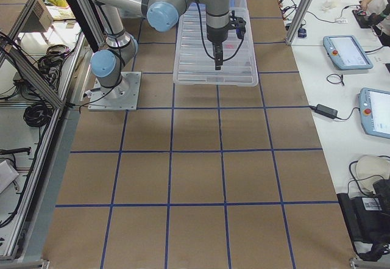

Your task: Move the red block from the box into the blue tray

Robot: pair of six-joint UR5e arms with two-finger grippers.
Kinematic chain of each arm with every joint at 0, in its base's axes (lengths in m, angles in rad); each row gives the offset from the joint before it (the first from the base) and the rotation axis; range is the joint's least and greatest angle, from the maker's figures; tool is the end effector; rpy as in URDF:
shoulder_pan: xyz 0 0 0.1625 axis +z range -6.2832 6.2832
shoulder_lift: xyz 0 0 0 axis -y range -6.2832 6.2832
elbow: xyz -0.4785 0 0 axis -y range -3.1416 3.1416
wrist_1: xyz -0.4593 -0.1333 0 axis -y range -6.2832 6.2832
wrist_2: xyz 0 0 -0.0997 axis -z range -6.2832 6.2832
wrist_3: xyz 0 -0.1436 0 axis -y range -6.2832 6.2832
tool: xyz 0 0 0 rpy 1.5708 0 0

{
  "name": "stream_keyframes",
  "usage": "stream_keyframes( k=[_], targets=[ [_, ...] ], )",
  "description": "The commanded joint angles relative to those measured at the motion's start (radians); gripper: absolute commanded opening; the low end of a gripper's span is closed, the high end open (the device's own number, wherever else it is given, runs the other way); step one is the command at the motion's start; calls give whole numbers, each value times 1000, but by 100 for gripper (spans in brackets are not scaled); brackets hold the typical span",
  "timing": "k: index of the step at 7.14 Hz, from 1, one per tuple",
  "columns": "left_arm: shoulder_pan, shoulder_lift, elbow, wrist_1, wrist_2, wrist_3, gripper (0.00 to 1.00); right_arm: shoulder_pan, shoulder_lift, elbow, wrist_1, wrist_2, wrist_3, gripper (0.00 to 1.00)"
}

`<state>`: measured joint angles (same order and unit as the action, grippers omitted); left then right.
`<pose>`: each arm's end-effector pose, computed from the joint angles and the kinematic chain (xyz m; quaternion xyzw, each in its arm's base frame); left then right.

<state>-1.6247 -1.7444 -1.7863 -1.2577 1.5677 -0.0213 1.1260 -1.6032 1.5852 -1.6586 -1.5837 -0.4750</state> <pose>-0.1657 -0.5881 0.3088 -0.0162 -0.9991 -0.0380 0.0001 -0.1214 -0.5603 0.5168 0.0147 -0.9985 0.0445 0.0292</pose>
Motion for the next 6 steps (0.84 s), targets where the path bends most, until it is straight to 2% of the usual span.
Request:
stream_keyframes(
  k=[1,3,4,6],
  targets=[
    [-15,-26,-9,15,-2,-3,87,85,-12,-7,13,11,100,100],
    [-17,-40,-18,21,-6,-2,83,202,-15,-13,13,11,195,100],
    [-17,-43,-51,70,-40,-2,83,269,-17,-13,13,11,269,100],
    [-17,-56,-105,153,-48,-2,83,406,-11,-11,0,-2,453,100]
  ],
)
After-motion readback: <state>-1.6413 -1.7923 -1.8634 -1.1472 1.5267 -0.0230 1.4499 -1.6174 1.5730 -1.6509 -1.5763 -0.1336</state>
